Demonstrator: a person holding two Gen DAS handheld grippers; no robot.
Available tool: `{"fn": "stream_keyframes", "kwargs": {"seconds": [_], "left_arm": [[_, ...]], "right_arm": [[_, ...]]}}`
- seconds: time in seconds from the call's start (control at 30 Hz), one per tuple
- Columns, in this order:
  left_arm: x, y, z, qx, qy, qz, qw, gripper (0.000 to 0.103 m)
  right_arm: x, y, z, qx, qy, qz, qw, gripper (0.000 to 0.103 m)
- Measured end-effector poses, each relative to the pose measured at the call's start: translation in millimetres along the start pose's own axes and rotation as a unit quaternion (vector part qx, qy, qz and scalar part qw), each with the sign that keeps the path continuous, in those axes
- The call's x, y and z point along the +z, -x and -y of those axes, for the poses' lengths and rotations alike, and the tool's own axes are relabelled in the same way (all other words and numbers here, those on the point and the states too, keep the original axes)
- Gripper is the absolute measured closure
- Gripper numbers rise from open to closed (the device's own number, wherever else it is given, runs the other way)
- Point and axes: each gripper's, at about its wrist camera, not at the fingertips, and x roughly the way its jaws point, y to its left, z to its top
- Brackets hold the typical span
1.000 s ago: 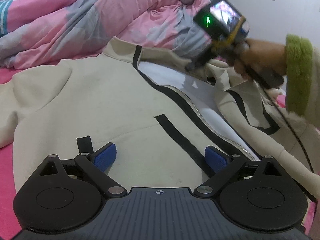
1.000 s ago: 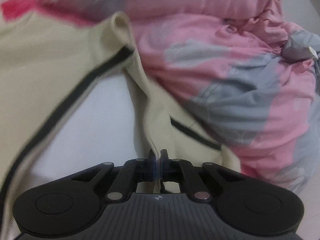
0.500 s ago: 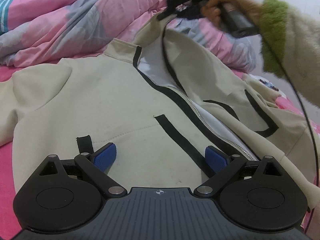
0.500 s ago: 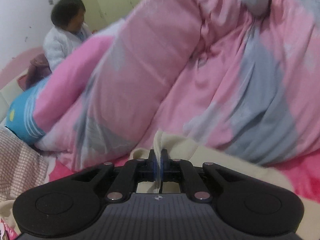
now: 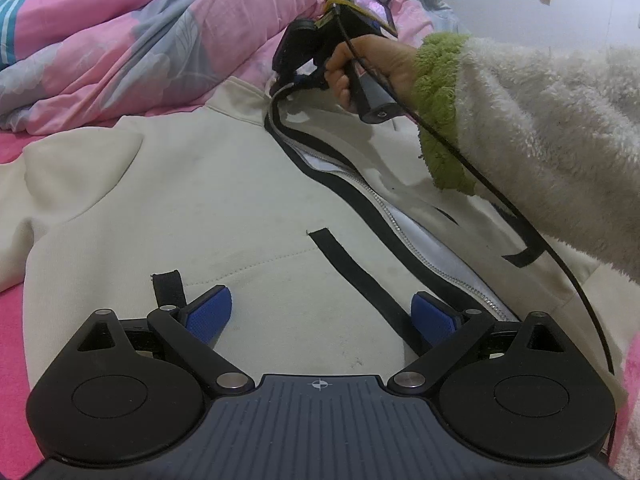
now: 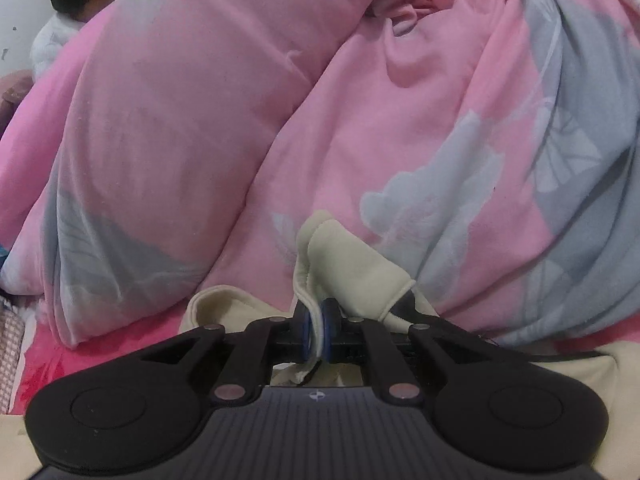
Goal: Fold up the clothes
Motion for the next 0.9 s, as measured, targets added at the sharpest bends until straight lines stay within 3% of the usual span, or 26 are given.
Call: {"fn": "stream_keyframes", "kwargs": {"seconds": [0.03,0.1,0.33,0.4,0.53,0.7,0.83,0.87,0.9], "left_arm": [[0,0,-1,-0.002,0.004,-0.001,1.0,0.005],[0,0,-1,-0.003,0.006,-0.001,1.0,0.005],[0,2,-4,-0.007,0.012,0.001,0.9999,0.005],[0,2,-5,-0.008,0.013,0.001,0.9999,0.005],[0,2,-6,-0.008,0.014,0.002,0.9999,0.005],[0,3,-8,-0.011,0.018,0.003,0.9998,0.005],[0,3,-9,-0.013,0.021,0.004,0.9997,0.005],[0,4,-9,-0.013,0.021,0.004,0.9997,0.005],[0,4,-10,-0.014,0.02,0.004,0.9997,0.005]], "right_arm": [[0,9,0,0.004,0.001,0.006,1.0,0.087],[1,26,-1,0.013,0.003,0.018,1.0,0.063],[-4,147,3,-0.002,0.048,0.099,0.994,0.059],[-16,184,1,0.007,0.074,0.1,0.992,0.059],[-66,224,-26,0.0,0.154,0.042,0.987,0.06],[-165,233,-45,-0.018,0.219,-0.056,0.974,0.06],[-235,237,-45,-0.056,0.254,-0.098,0.961,0.06],[-243,236,-42,-0.065,0.253,-0.1,0.96,0.062],[-247,236,-37,-0.065,0.246,-0.098,0.962,0.072]]}}
